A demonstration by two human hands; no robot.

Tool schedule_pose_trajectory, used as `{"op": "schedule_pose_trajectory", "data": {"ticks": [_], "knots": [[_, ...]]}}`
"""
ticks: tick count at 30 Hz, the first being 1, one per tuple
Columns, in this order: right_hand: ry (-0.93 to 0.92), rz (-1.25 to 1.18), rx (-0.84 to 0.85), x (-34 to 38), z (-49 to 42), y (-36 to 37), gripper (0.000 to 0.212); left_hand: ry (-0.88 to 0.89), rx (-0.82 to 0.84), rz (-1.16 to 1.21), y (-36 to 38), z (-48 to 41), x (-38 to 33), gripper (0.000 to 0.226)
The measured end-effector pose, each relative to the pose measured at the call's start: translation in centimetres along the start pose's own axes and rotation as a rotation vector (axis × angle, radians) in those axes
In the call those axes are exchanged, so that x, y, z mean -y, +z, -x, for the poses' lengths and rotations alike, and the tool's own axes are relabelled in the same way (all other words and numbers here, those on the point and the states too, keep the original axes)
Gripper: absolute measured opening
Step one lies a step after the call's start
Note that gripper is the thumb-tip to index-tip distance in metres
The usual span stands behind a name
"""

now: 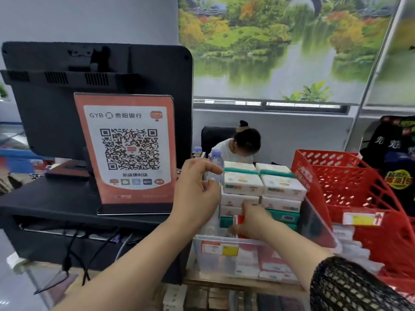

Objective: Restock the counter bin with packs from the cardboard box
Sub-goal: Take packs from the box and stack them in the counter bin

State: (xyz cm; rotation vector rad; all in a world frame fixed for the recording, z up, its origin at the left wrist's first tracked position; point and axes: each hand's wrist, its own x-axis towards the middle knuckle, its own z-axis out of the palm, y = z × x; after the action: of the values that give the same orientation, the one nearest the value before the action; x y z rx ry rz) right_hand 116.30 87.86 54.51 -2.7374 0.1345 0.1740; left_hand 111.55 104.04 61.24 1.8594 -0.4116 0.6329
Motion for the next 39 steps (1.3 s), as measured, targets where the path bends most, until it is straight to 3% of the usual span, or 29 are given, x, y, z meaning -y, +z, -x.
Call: {"op": "schedule_pose_trajectory", "data": {"ticks": [2,5,7,10,14,16,24,32,39], "knots": [[-0.007,0.152,0.050,0.1,-0.3,0.2,0.069,-0.007,0.003,-0.005,0.3,0.0,0.3,0.036],[0.006,0.424,0.092,0.3,-0.4,0.0,0.036,-0.009,0.002,0.043,0.7,0.1,0.3,0.038],[-0.010,0.503,0.078,0.5,-0.1,-0.4,0.029,-0.010,0.009,0.053,0.8,0.3,0.2,0.037],[-0.119,0.500,0.056,0.9,-0.2,-0.8,0.026,-0.014,0.004,0.042,0.8,0.3,0.0,0.038],[-0.128,0.341,0.345,1.3,-0.6,-0.7,0.035,-0.014,0.001,0.028,0.5,0.2,-0.2,0.038],[-0.090,0.386,0.439,1.2,-0.8,-0.4,0.042,-0.031,0.022,0.023,0.3,0.2,-0.2,0.034],[-0.030,0.350,0.451,0.6,-0.6,-0.2,0.047,-0.047,0.041,0.033,0.5,0.3,-0.1,0.030],[-0.043,-0.133,0.110,0.9,1.6,-2.5,0.027,-0.046,0.039,0.026,-0.5,1.6,0.9,0.029],[0.015,-0.745,-0.273,4.0,6.4,-2.8,0.046,-0.067,0.047,0.081,-2.9,3.1,0.4,0.033]]}}
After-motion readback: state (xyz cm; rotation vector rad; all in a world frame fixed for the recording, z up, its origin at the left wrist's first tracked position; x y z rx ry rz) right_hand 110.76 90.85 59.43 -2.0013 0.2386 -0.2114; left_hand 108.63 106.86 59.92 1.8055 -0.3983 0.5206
